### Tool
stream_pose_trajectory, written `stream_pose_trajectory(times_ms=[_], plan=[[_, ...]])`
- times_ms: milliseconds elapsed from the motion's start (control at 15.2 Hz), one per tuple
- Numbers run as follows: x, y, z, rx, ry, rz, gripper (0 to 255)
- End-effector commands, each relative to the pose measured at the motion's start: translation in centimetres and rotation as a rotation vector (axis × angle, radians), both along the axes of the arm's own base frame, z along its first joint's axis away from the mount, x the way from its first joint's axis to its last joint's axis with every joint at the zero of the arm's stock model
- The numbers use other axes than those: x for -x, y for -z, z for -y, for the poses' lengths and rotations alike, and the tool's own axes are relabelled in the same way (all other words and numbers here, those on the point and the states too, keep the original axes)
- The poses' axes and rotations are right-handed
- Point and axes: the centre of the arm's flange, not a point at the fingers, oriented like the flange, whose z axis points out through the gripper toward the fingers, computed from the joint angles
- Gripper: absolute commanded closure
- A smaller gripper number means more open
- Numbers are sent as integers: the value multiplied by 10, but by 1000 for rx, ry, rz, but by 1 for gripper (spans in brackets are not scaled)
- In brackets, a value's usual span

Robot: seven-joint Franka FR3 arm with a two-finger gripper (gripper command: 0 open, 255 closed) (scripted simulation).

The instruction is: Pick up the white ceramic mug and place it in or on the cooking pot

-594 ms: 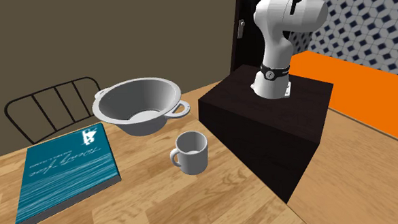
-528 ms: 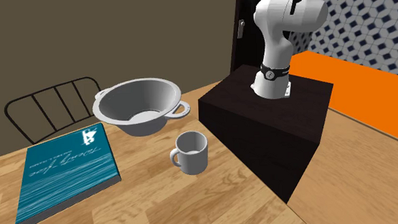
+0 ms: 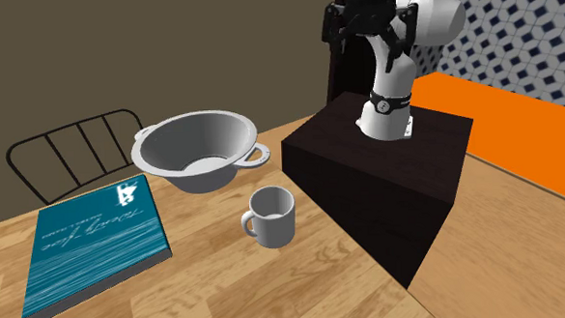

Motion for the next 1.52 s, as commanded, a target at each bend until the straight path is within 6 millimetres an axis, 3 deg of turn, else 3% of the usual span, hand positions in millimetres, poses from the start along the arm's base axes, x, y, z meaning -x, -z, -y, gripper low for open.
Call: stream_pose_trajectory(times_ms=[0, 1386, 1452], plan=[[-14, 21, 1, 3, 6, 7, 0], [-172, 241, 39, 29, 69, 44, 0], [-172, 242, 39, 29, 70, 45, 0]])
